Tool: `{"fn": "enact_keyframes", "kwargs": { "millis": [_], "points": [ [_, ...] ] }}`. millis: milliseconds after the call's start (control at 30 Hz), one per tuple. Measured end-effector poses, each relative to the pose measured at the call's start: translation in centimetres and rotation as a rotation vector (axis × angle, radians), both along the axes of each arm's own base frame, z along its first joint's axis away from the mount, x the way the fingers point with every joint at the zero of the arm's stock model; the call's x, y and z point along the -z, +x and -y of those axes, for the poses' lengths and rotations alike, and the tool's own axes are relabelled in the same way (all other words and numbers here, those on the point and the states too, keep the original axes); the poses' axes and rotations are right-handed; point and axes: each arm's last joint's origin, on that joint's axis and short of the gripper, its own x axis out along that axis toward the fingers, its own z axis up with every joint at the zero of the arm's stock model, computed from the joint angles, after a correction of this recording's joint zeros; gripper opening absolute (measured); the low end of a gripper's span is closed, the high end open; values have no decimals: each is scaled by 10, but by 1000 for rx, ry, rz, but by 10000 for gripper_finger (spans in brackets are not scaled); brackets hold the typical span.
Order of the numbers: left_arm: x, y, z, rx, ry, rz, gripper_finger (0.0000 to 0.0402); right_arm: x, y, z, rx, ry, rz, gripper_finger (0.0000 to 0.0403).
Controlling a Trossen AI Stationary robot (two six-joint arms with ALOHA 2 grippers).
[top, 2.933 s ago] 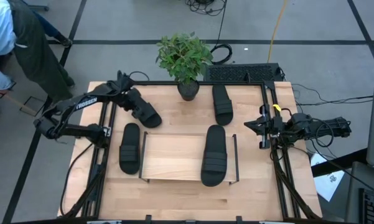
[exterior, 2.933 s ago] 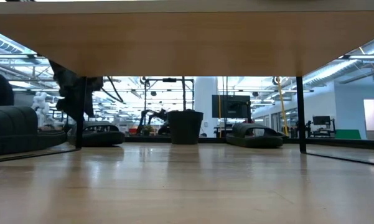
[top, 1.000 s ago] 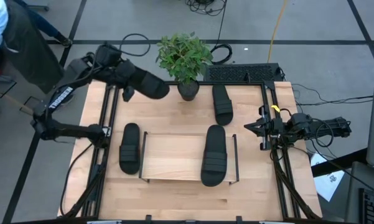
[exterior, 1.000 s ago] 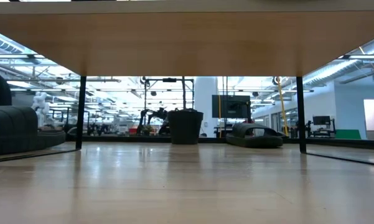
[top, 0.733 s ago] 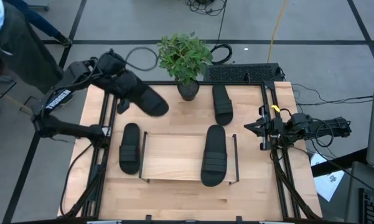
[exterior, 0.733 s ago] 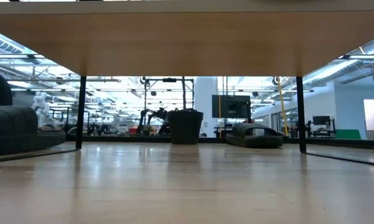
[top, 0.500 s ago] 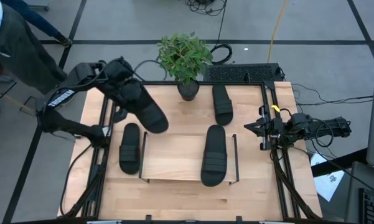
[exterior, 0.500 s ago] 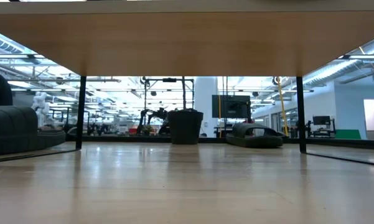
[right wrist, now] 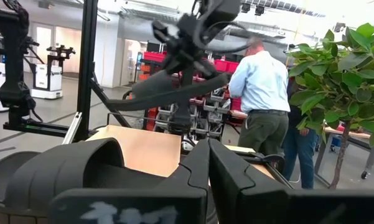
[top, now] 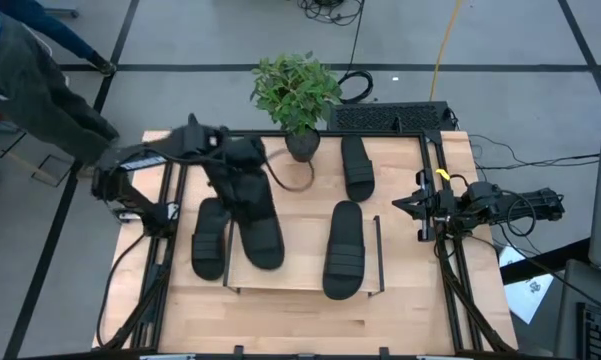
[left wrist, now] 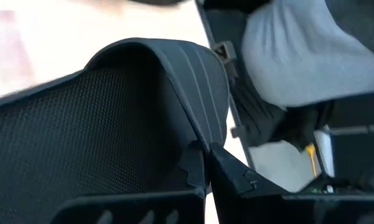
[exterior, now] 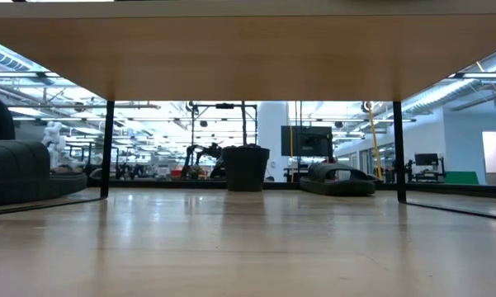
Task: Pick and place slides into the shelf
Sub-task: Put the black slipper on the shelf
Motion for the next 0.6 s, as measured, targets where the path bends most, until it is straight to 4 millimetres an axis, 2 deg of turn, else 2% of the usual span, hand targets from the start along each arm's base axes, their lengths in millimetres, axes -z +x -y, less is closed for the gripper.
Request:
{"fn": "enact_keyframes", "kwargs": {
  "millis": [267, 600],
  "points": [
    [27, 38, 34, 160, -84, -16, 1, 0, 0, 0, 1, -5, 0, 0],
    [51, 59, 34, 286, -119, 27, 1, 0, 0, 0, 1, -4, -1, 0]
  ]
}}
